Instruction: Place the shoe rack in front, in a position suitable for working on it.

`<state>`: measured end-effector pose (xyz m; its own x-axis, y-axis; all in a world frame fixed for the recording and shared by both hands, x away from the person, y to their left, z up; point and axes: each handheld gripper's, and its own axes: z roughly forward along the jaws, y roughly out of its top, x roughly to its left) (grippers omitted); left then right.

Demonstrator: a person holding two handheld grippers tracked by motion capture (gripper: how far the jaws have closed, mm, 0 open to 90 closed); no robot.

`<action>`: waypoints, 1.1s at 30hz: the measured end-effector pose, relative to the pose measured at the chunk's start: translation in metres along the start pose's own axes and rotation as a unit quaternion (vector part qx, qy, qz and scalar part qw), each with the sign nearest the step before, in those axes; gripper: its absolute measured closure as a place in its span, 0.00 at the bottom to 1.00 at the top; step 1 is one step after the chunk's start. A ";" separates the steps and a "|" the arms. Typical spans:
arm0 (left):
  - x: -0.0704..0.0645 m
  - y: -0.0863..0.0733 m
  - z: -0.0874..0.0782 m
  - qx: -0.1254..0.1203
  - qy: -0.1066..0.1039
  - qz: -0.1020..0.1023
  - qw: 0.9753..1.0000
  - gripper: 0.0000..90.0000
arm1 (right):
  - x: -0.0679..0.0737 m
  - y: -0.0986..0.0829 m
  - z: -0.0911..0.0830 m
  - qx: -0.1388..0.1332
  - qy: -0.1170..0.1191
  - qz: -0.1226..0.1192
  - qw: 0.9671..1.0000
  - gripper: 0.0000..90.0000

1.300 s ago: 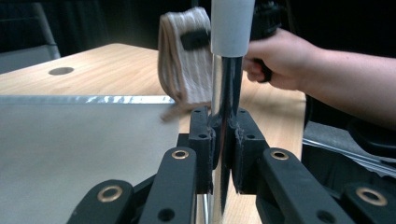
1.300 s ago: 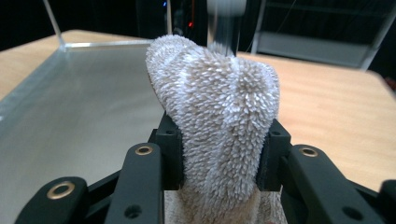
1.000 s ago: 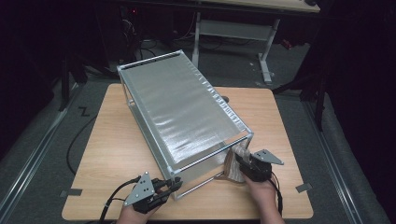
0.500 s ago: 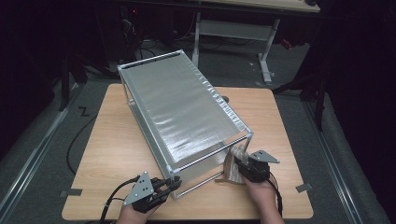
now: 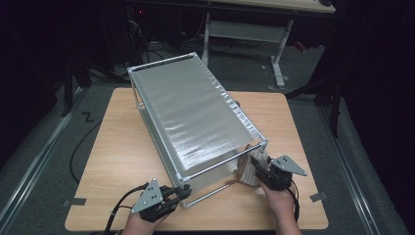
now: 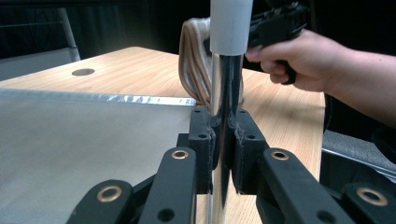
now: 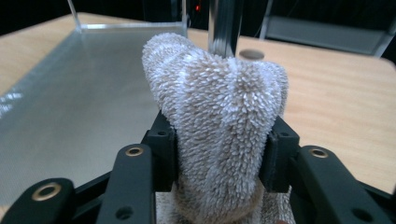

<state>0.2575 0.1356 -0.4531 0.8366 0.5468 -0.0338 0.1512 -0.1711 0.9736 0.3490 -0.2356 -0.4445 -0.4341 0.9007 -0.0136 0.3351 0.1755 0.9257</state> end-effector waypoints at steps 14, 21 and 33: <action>0.000 -0.001 0.000 -0.005 0.002 0.001 1.000 0.89 | 0.000 0.006 -0.008 -0.013 -0.002 -0.002 1.000 0.63; 0.005 -0.001 0.000 -0.006 0.010 0.002 1.000 0.89 | -0.001 -0.021 0.014 0.068 0.003 -0.003 0.998 0.63; 0.014 -0.002 0.000 -0.011 0.034 -0.004 0.999 0.89 | -0.006 -0.039 0.012 0.122 0.022 -0.001 0.992 0.64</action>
<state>0.2692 0.1438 -0.4559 0.7976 0.6026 -0.0261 0.1448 -0.1493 0.9781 0.3487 -0.2425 -0.4853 -0.4681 0.8837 0.0065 0.5252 0.2723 0.8062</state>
